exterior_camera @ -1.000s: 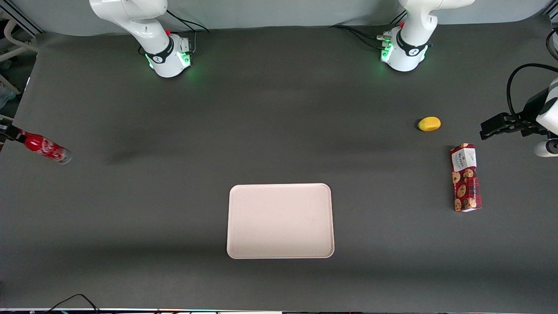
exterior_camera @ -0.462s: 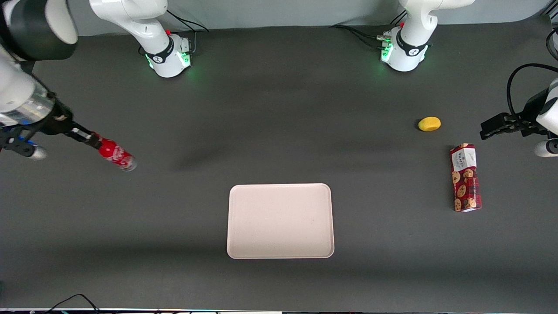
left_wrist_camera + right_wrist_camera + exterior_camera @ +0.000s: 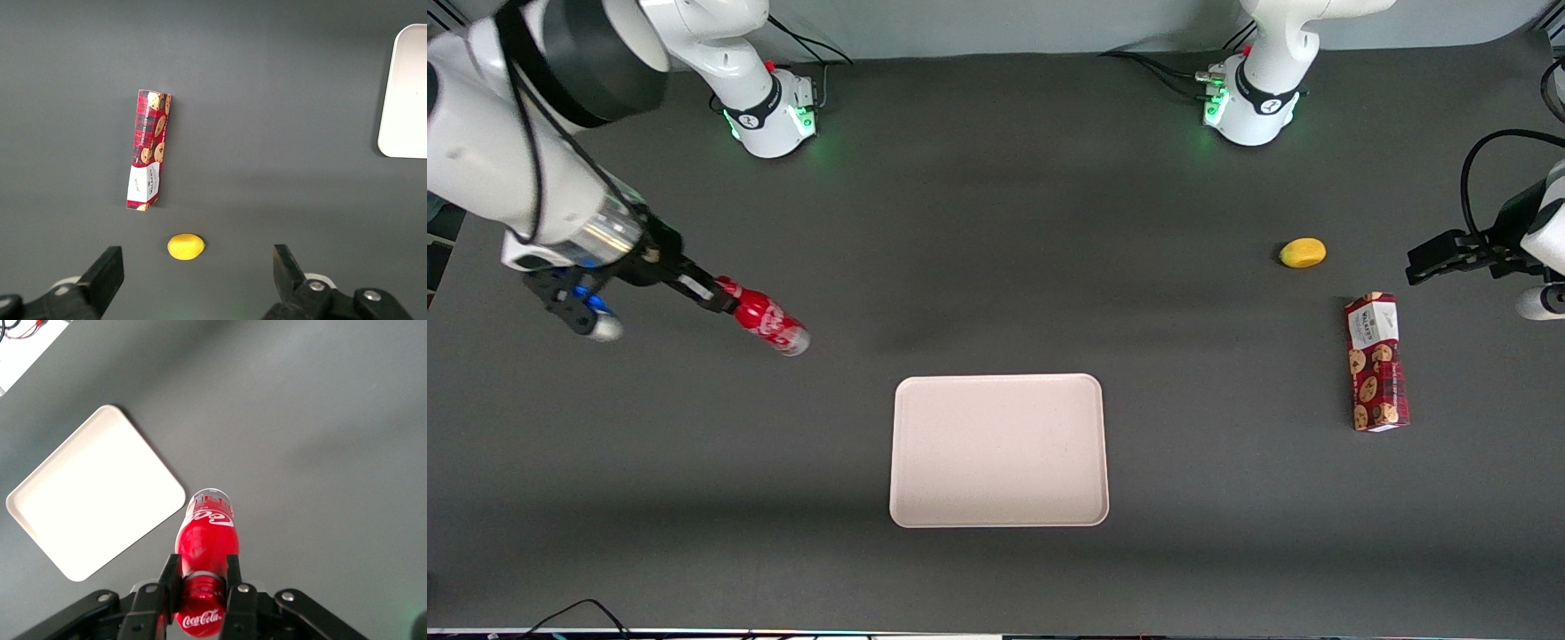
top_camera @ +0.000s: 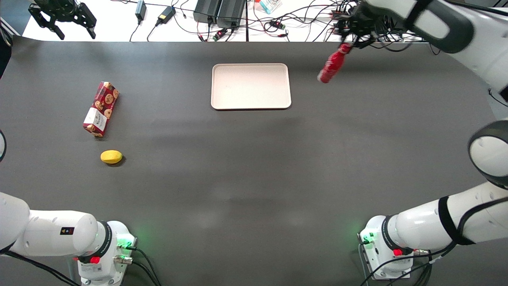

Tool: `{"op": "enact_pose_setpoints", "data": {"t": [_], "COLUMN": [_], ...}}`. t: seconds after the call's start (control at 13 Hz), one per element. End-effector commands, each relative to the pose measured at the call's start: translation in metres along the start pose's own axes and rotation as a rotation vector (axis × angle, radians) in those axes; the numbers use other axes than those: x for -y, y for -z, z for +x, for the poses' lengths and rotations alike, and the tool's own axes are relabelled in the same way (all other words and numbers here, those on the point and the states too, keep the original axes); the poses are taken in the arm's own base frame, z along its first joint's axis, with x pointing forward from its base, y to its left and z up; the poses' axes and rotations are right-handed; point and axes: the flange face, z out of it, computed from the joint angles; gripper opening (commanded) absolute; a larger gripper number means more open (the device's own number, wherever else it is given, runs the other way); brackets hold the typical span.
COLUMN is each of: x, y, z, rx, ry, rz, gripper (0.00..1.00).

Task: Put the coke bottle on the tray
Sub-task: 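Lift the bottle and carry it over the white tray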

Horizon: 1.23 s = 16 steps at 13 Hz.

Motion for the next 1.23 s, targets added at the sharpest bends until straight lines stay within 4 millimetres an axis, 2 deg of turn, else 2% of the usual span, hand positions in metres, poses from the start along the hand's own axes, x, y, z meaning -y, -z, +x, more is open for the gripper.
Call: {"op": "enact_pose_setpoints", "data": {"t": [0.0, 0.15, 0.31, 0.54, 0.77, 1.15], "x": [0.045, 0.069, 0.098, 0.133, 0.143, 0.153], "y": [-0.019, -0.044, -0.081, -0.116, -0.162, -0.195], "z": [-0.007, -0.008, -0.024, -0.012, -0.007, 0.004], "rx": [0.024, -0.020, -0.055, -0.083, -0.091, -0.098], "ry": [-0.074, -0.150, -0.139, -0.205, -0.191, -0.214], "rz": [0.012, 0.038, 0.009, 0.005, -0.028, 0.027], "gripper": [0.00, 0.00, 0.00, 0.00, 0.00, 0.00]}}
